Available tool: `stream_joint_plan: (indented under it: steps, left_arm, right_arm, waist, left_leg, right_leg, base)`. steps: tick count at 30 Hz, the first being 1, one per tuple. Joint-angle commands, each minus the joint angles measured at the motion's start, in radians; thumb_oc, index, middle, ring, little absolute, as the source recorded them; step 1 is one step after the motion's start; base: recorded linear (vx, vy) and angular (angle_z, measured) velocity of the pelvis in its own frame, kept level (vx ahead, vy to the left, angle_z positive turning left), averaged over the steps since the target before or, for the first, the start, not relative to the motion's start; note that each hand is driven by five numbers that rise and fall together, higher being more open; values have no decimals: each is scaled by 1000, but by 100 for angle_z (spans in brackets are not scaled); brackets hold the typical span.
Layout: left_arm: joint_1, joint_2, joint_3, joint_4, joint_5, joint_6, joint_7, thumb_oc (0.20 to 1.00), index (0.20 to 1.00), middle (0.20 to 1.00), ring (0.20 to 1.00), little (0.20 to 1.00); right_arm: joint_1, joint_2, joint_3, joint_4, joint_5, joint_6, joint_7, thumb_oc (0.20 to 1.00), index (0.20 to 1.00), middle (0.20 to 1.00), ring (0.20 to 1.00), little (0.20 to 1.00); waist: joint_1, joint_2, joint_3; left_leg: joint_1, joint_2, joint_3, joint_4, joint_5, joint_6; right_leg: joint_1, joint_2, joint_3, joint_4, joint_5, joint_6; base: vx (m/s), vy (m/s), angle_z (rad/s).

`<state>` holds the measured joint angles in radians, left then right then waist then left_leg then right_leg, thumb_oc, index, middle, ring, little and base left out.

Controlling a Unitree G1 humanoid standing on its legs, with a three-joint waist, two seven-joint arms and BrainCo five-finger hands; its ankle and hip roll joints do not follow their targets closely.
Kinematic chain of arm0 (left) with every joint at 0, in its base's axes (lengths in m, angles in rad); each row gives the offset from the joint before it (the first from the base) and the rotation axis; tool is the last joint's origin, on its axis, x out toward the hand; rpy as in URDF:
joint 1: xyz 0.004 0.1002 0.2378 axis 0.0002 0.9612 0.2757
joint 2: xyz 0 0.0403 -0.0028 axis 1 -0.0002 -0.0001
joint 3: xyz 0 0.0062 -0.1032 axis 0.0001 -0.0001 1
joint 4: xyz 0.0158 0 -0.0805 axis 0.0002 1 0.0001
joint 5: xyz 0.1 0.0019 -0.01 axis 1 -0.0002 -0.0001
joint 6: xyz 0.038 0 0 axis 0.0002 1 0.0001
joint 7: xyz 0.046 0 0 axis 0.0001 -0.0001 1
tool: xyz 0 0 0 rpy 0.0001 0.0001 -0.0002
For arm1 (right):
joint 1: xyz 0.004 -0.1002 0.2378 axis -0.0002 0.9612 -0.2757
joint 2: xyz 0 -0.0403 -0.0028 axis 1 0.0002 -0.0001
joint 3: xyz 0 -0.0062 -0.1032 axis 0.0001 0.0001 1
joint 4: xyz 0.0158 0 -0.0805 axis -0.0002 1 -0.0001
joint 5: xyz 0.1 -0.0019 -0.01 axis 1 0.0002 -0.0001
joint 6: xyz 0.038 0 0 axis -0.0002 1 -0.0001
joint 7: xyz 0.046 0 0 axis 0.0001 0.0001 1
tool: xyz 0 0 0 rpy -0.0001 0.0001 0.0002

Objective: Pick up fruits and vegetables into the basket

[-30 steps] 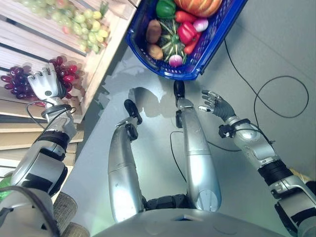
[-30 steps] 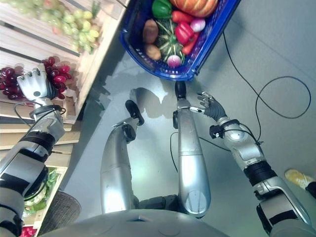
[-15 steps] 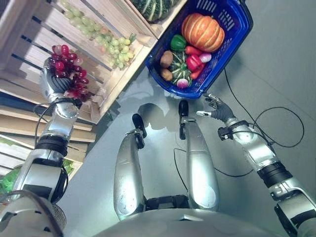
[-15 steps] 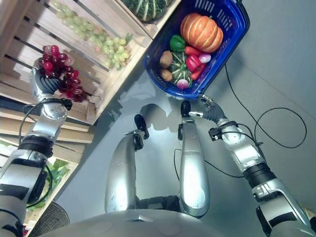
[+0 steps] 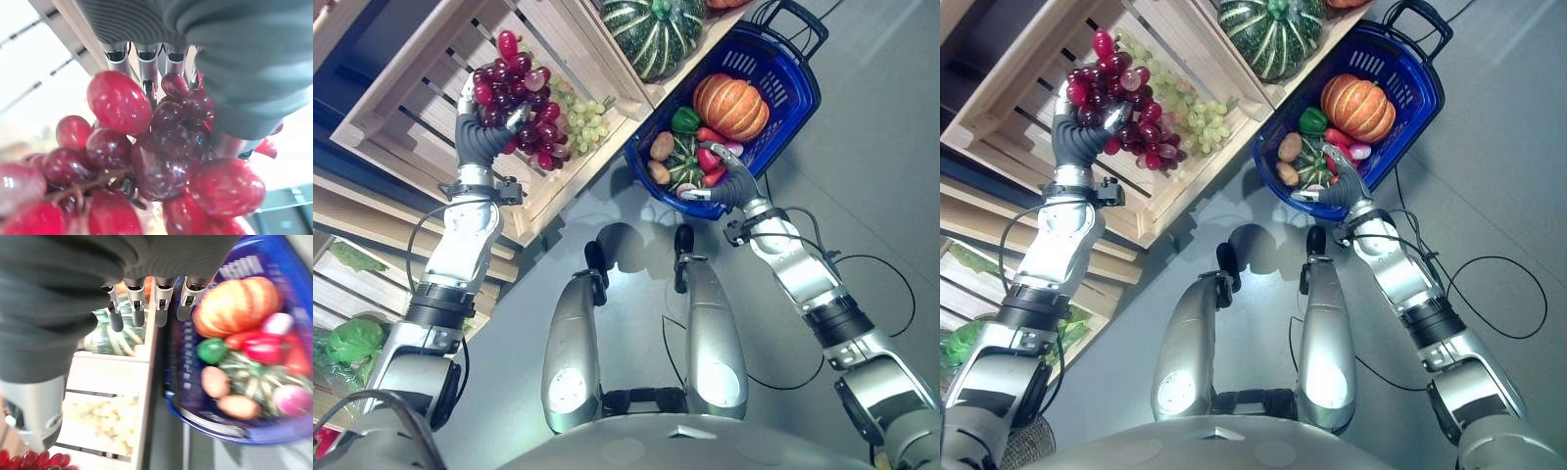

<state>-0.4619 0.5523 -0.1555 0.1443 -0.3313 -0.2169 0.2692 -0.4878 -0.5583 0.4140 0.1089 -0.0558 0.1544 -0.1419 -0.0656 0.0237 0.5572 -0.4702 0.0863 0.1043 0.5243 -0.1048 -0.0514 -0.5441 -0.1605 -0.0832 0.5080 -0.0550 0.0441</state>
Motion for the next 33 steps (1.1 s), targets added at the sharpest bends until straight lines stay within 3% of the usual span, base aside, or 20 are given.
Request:
stream_joint_plan:
  steps: [1,7,13,22,26,33]
  left_arm:
    - [-12,-4,10,-131,-76,-55,-68,200,200,200,200,200]
    - [-41,-39,-50,-208,-63,-22,-122,200,200,200,200,200]
    - [-70,-58,-97,-231,-9,-45,-117,200,200,200,200,200]
    - [-106,-92,-162,-251,-21,-30,-145,200,200,200,200,200]
    - [-120,-129,-196,-268,-95,2,-178,200,200,200,200,200]
    - [-131,-174,-232,-302,-192,-2,-198,200,200,200,200,200]
  right_arm:
    - [-42,33,30,-73,-47,-7,-4,1000,1000,1000,1000,1000]
    - [-116,67,80,-67,-120,37,-38,1000,1000,1000,1000,1000]
    - [-165,111,119,-50,-94,57,-38,1000,1000,1000,1000,1000]
    - [-202,159,173,-30,-49,83,-29,1000,1000,1000,1000,1000]
    - [-216,201,196,-1,45,119,-33,1000,1000,1000,1000,1000]
    - [-210,250,206,43,120,125,-100,1000,1000,1000,1000,1000]
  waist:
    - [20,2,-58]
    - [34,0,-74]
    - [44,-6,-81]
    - [53,-15,-96]
    - [57,-19,-94]
    - [58,-19,-93]
  left_leg:
    - [41,-57,10,-41,-39,42]
    - [96,-58,3,-64,-42,44]
    - [128,-56,0,-77,-47,42]
    - [152,-52,-1,-99,-42,39]
    - [156,-49,-3,-95,-47,38]
    - [167,-46,-3,-108,-45,37]
  right_leg:
    - [85,-16,-13,-15,-72,36]
    - [141,-29,-18,-39,-70,42]
    - [178,-40,-28,-59,-70,45]
    - [208,-47,-36,-88,-60,48]
    - [217,-50,-41,-92,-60,47]
    - [234,-53,-49,-109,-57,47]
  base:
    - [34,-28,3]
    - [28,-37,2]
    - [1,-5,0]
    - [3,-18,4]
    - [-9,-27,3]
    - [-4,0,1]
